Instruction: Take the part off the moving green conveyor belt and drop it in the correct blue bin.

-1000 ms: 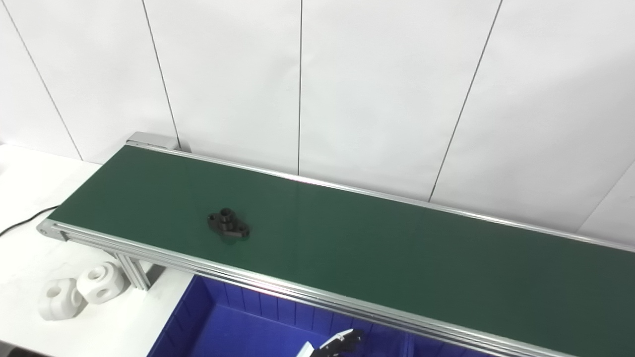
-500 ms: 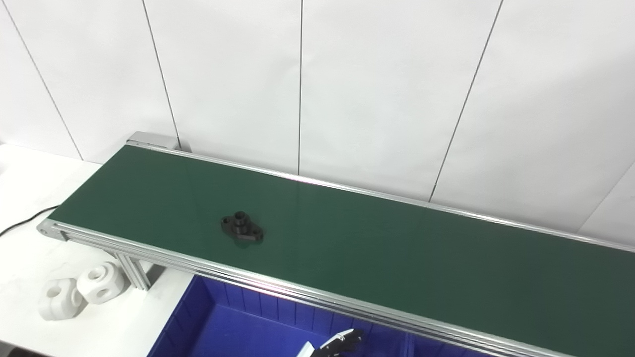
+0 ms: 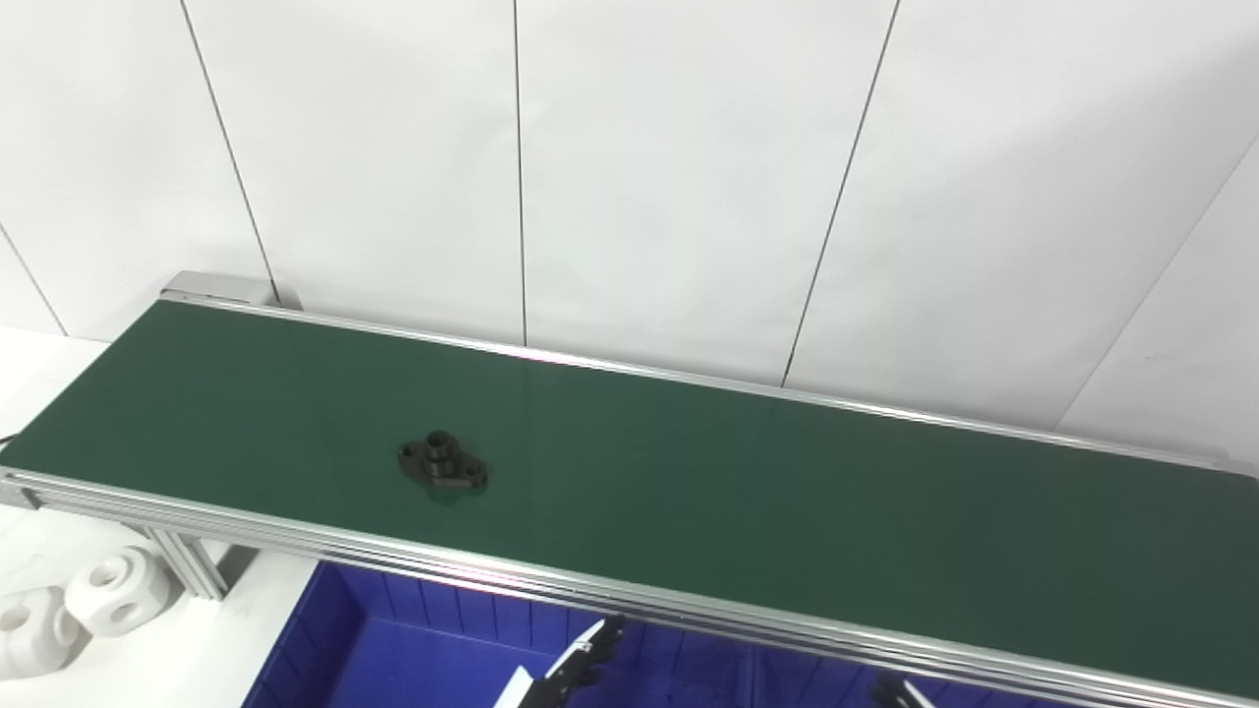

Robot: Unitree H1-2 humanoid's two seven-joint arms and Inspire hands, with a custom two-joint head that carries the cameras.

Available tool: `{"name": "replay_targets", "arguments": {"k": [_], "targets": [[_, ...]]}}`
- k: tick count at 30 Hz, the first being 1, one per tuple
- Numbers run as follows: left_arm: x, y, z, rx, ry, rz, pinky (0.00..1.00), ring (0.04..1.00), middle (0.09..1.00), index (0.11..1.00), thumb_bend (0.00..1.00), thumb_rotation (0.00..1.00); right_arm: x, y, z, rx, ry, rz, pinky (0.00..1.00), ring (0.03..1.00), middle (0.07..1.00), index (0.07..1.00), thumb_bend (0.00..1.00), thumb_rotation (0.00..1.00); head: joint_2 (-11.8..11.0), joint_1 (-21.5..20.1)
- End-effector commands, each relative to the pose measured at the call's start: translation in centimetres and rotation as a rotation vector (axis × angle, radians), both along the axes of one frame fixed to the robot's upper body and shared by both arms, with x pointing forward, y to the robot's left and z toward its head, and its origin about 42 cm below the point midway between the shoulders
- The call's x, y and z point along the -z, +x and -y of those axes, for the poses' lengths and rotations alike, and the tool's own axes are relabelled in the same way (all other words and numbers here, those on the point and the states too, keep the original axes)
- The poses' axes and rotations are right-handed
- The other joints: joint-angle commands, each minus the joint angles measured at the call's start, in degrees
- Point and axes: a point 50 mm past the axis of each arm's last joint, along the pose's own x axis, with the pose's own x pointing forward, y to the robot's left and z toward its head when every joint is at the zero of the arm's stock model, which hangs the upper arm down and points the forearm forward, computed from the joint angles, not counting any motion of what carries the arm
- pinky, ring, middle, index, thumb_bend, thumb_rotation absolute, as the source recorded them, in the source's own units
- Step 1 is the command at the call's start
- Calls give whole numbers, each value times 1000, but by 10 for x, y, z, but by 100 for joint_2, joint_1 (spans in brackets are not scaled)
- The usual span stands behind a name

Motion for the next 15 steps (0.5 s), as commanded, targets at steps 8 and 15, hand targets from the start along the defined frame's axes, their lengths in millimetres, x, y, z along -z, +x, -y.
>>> {"name": "replay_targets", "arguments": {"k": [8,15], "targets": [[-18,18,9,22,-8,55,839,888,909,905,717,240,-87,43,9,-93,-53,347,710,760,793,815,669,522,156,86],[-17,25,13,37,-8,59,814,867,892,897,718,227,-127,81,15,-146,-188,364,706,748,769,800,713,506,162,171]]}}
